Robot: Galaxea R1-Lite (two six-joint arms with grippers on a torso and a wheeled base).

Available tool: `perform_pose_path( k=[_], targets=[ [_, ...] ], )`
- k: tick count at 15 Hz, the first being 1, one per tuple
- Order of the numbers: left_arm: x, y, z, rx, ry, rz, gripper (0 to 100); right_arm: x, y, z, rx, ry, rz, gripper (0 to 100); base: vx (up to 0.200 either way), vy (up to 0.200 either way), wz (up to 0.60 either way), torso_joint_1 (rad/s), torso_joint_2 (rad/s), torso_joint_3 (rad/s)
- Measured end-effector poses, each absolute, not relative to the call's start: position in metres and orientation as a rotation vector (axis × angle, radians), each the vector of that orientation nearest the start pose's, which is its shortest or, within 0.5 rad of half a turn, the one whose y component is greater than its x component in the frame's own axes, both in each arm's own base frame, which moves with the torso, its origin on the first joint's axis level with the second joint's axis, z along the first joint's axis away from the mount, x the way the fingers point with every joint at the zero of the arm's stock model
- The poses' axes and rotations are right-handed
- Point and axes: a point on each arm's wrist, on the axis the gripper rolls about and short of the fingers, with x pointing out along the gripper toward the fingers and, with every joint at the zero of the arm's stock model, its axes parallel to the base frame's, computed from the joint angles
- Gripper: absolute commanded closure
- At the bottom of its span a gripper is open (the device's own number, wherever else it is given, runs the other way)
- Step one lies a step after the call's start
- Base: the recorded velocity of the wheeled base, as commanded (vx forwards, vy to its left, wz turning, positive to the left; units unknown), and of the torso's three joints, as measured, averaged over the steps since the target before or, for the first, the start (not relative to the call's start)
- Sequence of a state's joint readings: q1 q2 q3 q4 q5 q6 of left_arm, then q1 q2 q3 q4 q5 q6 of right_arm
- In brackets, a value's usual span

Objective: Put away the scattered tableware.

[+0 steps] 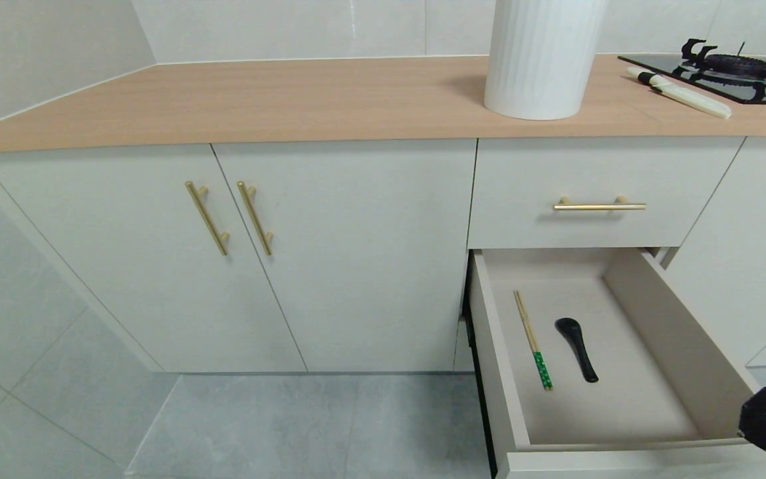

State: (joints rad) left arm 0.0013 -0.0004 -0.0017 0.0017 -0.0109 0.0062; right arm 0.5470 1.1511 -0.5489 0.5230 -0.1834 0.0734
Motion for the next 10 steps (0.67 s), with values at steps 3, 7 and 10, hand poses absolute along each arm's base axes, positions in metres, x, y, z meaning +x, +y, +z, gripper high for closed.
perform_pose_path(
  k=[3,7,10],
  targets=[
    [-0.023,0.0,0.076,0.006,0.0,-0.01,0,0.112,0.064,0.131,-0.263,1.147,0.236,0,0.0,0.0,0.0,0.0,0.0,0.0],
    [-0.023,0.0,0.076,0.006,0.0,-0.01,0,0.137,0.079,0.121,-0.126,1.118,0.159,0,0.0,0.0,0.0,0.0,0.0,0.0],
    [-0.023,0.0,0.076,0.006,0.0,-0.01,0,0.144,0.082,0.119,-0.109,1.089,0.137,0,0.0,0.0,0.0,0.0,0.0,0.0]
  ],
)
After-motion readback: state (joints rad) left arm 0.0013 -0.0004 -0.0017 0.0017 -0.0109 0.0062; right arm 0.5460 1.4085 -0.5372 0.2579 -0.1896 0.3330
